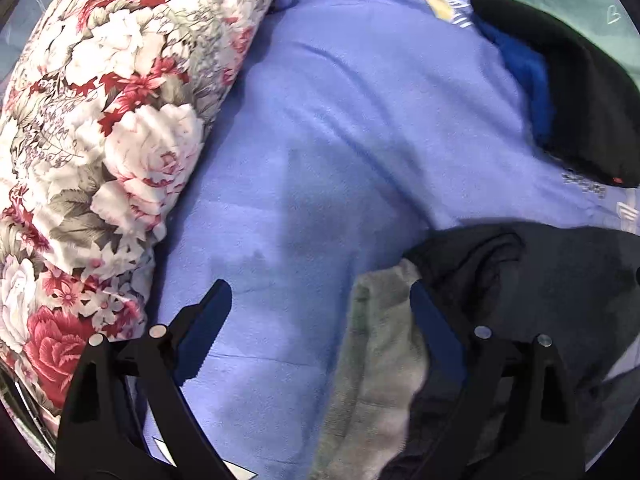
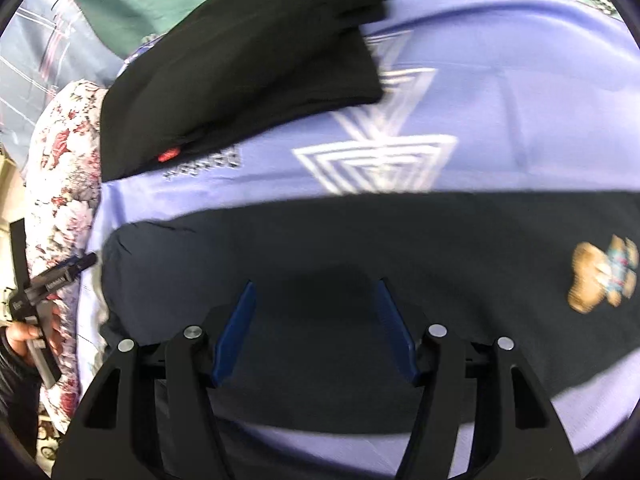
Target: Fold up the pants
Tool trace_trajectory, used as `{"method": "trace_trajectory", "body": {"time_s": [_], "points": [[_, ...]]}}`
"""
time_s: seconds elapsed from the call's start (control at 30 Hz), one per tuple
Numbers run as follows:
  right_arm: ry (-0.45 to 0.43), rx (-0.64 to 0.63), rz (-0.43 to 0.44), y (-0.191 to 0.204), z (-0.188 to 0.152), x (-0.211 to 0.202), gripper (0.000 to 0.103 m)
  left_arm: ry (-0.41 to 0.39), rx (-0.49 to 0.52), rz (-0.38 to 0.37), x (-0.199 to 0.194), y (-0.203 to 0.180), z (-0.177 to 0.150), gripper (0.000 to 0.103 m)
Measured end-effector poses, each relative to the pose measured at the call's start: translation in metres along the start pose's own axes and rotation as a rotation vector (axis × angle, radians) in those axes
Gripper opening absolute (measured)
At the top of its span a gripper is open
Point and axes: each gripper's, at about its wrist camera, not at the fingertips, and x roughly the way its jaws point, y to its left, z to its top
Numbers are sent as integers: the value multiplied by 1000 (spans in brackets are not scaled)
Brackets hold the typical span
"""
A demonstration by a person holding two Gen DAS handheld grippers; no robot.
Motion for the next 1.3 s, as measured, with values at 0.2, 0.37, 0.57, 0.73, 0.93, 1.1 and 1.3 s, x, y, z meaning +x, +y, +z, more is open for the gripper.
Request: {"method": "trace_trajectory", "body": {"time_s": [0.2,0.37,0.57,0.73,0.93,1.1,1.3], "points": [[-40,-92,-473,2,21,17,72,29,-88,-52,6,16,8,91],[-104,-27,-435,-4,25,-1,72,-7,-12,-127,-1,9,17,92],[-107,12,-280,-8,15,-19,73,7,65,-170,7,-17,23,92],[-116,-24,-267,-15,0,-33,78,31,98,-197,23,-28,26,90],[-109,-23,-234,-28,-4,-38,79,91,156,-269,35,-42,29,46],[-84,-208,-234,-8,7,-19,78,88,251,-292,19,-51,20,18],[34,-420,-228,19,27,16,70,60,216,-342,0,-38,17,17]]}}
